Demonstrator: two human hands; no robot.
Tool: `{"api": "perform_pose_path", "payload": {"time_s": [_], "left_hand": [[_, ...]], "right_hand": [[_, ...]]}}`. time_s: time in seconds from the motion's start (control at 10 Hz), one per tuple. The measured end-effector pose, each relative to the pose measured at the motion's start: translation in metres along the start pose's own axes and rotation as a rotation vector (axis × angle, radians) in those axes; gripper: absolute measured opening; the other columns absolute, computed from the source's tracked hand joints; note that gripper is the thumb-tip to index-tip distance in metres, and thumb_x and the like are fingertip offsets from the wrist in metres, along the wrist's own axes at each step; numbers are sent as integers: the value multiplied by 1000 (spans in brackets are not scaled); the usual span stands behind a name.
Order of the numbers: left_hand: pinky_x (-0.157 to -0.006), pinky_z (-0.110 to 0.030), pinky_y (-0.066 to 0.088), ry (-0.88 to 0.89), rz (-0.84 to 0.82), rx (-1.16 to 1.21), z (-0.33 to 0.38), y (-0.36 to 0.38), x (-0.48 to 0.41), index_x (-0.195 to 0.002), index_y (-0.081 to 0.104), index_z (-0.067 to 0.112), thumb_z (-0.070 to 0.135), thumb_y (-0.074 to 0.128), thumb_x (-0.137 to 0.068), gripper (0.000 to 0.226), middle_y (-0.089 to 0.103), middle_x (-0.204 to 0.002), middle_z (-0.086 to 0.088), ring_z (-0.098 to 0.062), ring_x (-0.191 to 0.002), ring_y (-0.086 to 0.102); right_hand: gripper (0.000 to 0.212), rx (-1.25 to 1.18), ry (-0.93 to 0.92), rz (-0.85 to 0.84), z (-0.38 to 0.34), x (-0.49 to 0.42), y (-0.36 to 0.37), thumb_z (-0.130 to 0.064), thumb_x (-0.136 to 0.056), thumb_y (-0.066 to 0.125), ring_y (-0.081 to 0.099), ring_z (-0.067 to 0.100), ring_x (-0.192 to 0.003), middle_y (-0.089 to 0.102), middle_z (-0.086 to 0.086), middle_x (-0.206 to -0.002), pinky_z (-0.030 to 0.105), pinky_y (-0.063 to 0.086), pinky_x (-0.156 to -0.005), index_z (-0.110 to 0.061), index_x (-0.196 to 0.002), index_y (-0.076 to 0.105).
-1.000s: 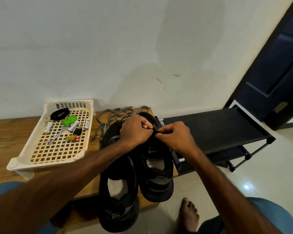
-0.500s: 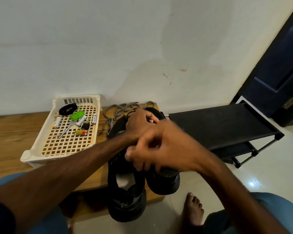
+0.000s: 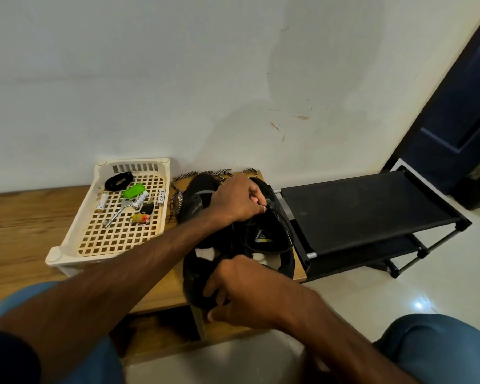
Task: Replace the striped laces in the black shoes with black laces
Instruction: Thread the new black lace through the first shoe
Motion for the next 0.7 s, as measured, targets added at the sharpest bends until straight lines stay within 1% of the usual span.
{"api": "perform_pose_path", "payload": {"time_s": [0.1, 0.2, 0.3, 0.4, 0.5, 0.6, 0.7], "left_hand": [[-81, -29, 60, 11, -2, -23, 1, -2, 2, -80, 79, 31, 30, 87, -77, 8, 72, -73, 16, 3, -75, 67], [-82, -32, 61, 22, 7, -22, 2, -4, 3, -81, 81, 31, 31, 86, -78, 6, 73, -74, 15, 1, -76, 69], [-82, -33, 61, 26, 15, -24, 3, -5, 4, -81, 81, 29, 27, 84, -80, 4, 74, -74, 14, 0, -75, 69], [-84, -35, 59, 32, -19, -64, 6, -4, 3, -76, 76, 27, 21, 75, -85, 11, 71, -74, 13, -5, -76, 68], [-80, -37, 57, 39, -24, -124, 7, -6, 2, -64, 62, 32, 19, 69, -88, 28, 63, -67, 15, -13, -77, 67], [-85, -37, 60, 26, -50, -88, 7, -2, 4, -77, 76, 29, 20, 78, -84, 11, 68, -74, 15, -7, -82, 68], [-86, -36, 61, 2, -30, -85, 7, 1, 5, -86, 81, 28, 19, 80, -81, 11, 72, -78, 15, -3, -84, 69]], "right_hand": [[6, 4, 29, 105, 12, -9, 2, -28, -92, 73, 54, -16, -67, 53, -22, -68, 10, 36, -60, -29, -98, 74], [11, -1, 7, 117, 21, -9, -2, -33, -91, 75, 56, -19, -71, 57, -22, -68, 11, 39, -60, -39, -85, 67], [7, -64, -5, 166, 22, -3, -20, -34, -93, 73, 63, -11, -75, 67, -22, -77, 12, 48, -65, -34, -86, 74], [7, -219, 26, 263, 27, 11, -53, -31, -94, 72, 70, -3, -83, 74, -11, -90, 18, 58, -69, -25, -92, 76], [11, -321, 141, 551, 57, 26, -90, -32, -92, 75, 75, 7, -71, 76, -4, -80, 21, 58, -59, -22, -89, 77], [7, -146, 357, 854, 98, 43, -115, -28, -91, 77, 70, 3, -70, 73, -8, -77, 17, 58, -66, -22, -87, 76], [11, -179, 466, 778, 125, 39, -107, -30, -90, 78, 70, 1, -77, 74, -8, -84, 22, 60, -74, -20, -94, 79]]}}
Point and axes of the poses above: each hand's wrist, its own x-axis away from the middle knuckle, its own y-axis out of the palm, z = x × y, the point moved 6 cm from there along -x, towards the middle knuckle
